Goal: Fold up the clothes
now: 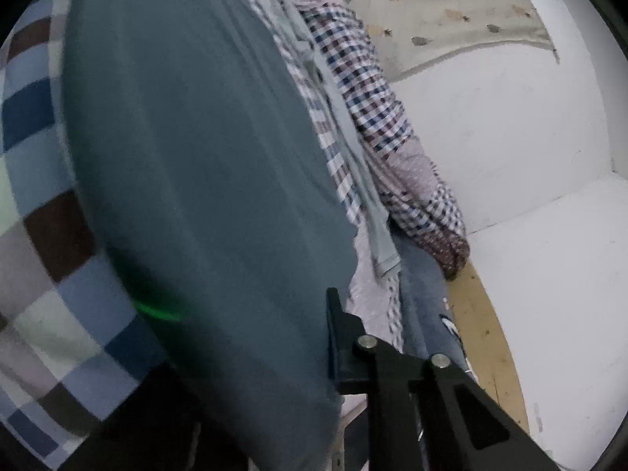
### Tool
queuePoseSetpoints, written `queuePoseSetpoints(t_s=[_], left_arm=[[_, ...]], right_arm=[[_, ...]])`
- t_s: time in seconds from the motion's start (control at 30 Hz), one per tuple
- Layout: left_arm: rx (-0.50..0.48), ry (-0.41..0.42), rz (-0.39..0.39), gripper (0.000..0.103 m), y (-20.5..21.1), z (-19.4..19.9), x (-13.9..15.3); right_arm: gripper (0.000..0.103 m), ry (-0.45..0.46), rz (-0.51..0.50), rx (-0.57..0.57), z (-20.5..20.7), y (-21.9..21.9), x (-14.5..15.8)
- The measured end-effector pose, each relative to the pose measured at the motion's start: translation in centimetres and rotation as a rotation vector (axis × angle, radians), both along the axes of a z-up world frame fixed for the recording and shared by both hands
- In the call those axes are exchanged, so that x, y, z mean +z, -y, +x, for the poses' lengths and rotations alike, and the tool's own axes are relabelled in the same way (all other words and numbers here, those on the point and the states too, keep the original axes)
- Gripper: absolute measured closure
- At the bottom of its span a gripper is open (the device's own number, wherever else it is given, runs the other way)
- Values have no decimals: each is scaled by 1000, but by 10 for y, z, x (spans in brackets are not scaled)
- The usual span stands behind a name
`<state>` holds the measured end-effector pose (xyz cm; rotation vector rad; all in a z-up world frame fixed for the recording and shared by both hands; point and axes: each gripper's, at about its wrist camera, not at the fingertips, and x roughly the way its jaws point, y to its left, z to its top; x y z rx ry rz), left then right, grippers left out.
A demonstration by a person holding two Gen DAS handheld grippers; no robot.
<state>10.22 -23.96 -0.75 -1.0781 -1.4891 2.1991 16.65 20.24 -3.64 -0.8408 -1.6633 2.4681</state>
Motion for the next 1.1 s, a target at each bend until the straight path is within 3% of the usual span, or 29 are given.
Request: queuePoseSetpoints(t_s=[0.23, 0.5, 0.63, 0.93, 1.1], left_arm=[[9, -20, 18, 95, 3, 9, 7], [6, -146, 13, 95, 9, 44, 50], [5, -203, 8, 95, 11, 72, 85], [8, -366, 58, 95, 12, 132, 194], [24, -408, 41, 95, 14, 148, 236]], right_arm=[[93, -26, -90, 5, 10, -3, 35], [93, -65, -204, -4, 33, -7, 110], [93, -56, -258, -3, 47, -12, 157], [93, -160, -295, 9, 93, -14, 270], [92, -192, -354, 8, 109, -14, 320]])
